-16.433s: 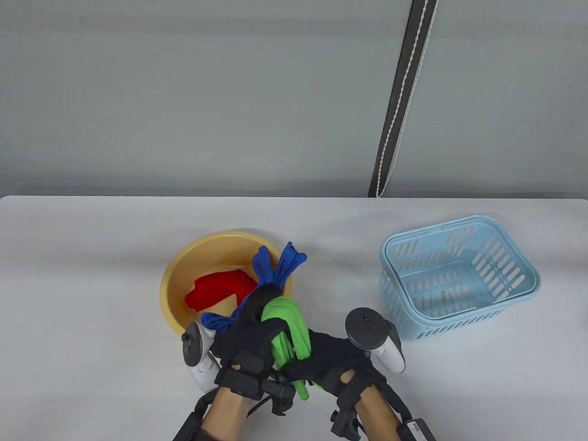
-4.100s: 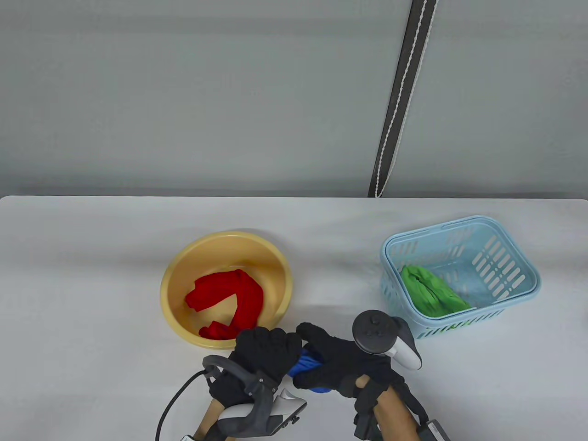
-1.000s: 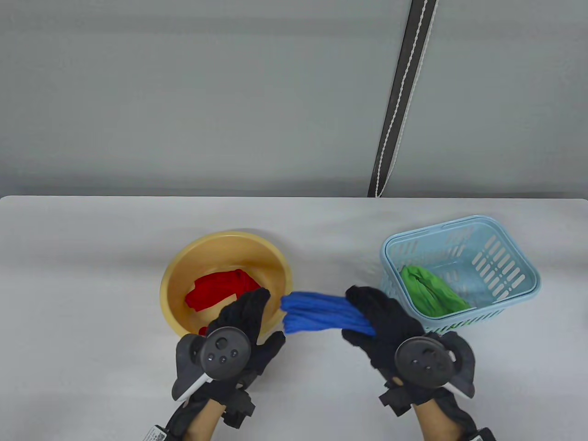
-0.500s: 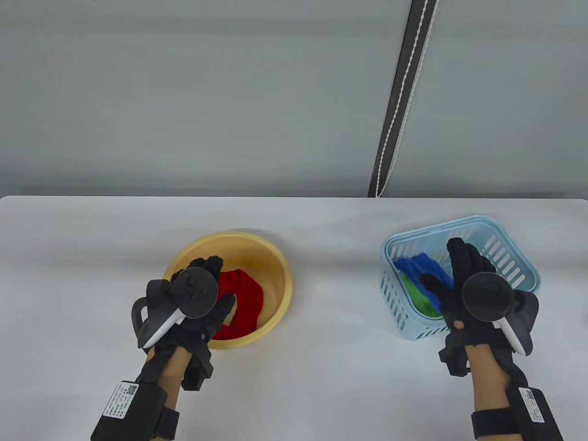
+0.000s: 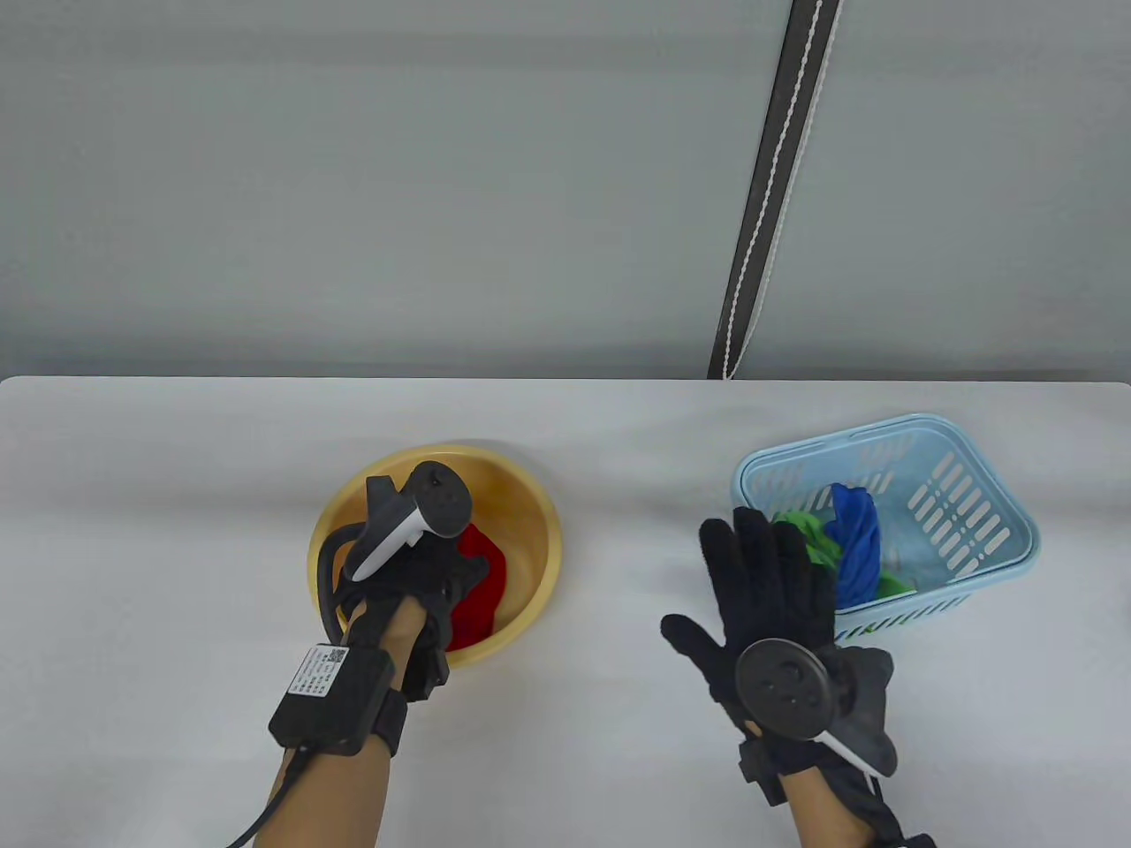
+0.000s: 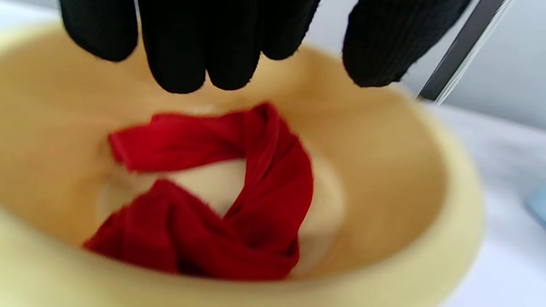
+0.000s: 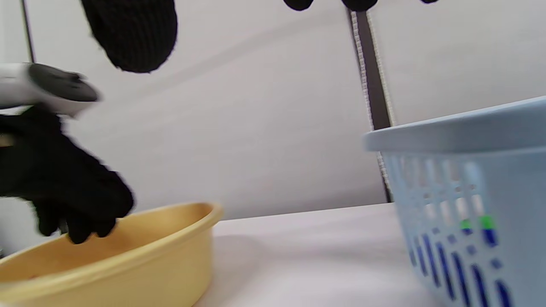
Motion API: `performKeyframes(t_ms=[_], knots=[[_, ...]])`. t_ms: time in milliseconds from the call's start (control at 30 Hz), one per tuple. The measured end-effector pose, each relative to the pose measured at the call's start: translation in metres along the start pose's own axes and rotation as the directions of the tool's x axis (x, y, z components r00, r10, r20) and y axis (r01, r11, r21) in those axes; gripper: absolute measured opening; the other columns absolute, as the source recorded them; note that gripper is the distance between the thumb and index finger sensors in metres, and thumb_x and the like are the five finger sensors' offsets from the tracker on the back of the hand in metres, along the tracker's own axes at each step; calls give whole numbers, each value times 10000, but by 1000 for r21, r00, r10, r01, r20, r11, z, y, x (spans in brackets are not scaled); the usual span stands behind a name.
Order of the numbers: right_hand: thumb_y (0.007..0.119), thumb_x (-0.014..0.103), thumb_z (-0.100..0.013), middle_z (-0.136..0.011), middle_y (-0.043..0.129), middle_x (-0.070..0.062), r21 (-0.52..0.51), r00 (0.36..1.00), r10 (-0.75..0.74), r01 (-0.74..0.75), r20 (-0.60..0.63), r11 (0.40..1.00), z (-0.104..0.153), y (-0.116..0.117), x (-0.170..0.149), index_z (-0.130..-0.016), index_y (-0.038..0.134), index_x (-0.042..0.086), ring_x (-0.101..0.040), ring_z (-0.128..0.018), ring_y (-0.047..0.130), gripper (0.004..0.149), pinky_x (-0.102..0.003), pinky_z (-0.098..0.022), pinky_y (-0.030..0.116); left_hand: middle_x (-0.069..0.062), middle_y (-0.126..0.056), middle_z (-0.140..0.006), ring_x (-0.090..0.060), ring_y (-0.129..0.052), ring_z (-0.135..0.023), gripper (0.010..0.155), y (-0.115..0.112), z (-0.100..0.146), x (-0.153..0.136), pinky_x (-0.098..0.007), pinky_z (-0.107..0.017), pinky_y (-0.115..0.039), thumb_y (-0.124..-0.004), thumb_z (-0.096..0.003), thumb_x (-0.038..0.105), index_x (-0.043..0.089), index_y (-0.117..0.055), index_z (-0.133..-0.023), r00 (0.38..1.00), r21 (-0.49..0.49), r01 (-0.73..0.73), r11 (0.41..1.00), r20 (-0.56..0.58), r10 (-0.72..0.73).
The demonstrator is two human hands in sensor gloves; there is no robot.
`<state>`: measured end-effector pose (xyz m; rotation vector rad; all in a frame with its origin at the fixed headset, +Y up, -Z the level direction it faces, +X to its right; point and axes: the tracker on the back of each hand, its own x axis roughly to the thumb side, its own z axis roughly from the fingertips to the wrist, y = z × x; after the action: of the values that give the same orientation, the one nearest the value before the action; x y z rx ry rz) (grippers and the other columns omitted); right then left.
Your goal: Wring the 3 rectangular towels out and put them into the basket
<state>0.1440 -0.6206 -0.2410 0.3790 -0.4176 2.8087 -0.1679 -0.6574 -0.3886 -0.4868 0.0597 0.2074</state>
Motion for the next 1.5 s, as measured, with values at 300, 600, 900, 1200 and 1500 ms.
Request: performKeyframes(t_ms=[300,600,900,1200,1500], knots=[[802,550,-525,-1243,269,-234,26,998,56,-57,24,998,1,35,21,-1183,181,251,-563,-1124,272,953,-799,-707,327,-247,-789,-1094,-510,-897,-880,945,-44,-76,-16,-645,-574,-809,-762,-491,706,38,-564,-1129,981,-499,-16,866,-176,-83],[793,555,-531,-1249,255,-223,85,1000,22,-21,-13,996,-14,64,7,-1183,171,263,-555,-1133,253,947,-799,-714,309,-185,-906,-914,-442,-996,-738,922,-53,-98,2,-603,-502,-873,-779,-399,742,46,-685,-997,958,-524,120,843,-160,-236],[793,548,-534,-1251,258,-217,111,1000,-2,0,15,994,-15,73,7,-1184,171,265,-550,-1136,256,943,-801,-715,304,-128,-968,-861,-395,-1039,-691,625,-57,-102,16,-562,-485,-897,-831,-522,558,83,-759,-921,924,-521,223,824,-155,-349],[795,533,-544,-1250,269,-219,100,997,-70,67,36,993,-12,68,8,-1186,178,261,-550,-1137,271,930,-799,-716,314,-60,-962,-908,-351,-1022,-748,538,-6,-50,15,-546,-541,-864,-853,-511,533,210,-784,-937,921,-315,311,897,-132,-366],[797,523,-550,-1249,280,-225,68,982,-180,176,60,982,-8,51,13,-1188,188,259,-555,-1136,291,921,-801,-715,327,-51,-946,-937,-357,-1009,-761,543,58,66,37,-558,-545,-849,-842,-507,527,229,-766,-955,957,135,284,949,16,-289]])
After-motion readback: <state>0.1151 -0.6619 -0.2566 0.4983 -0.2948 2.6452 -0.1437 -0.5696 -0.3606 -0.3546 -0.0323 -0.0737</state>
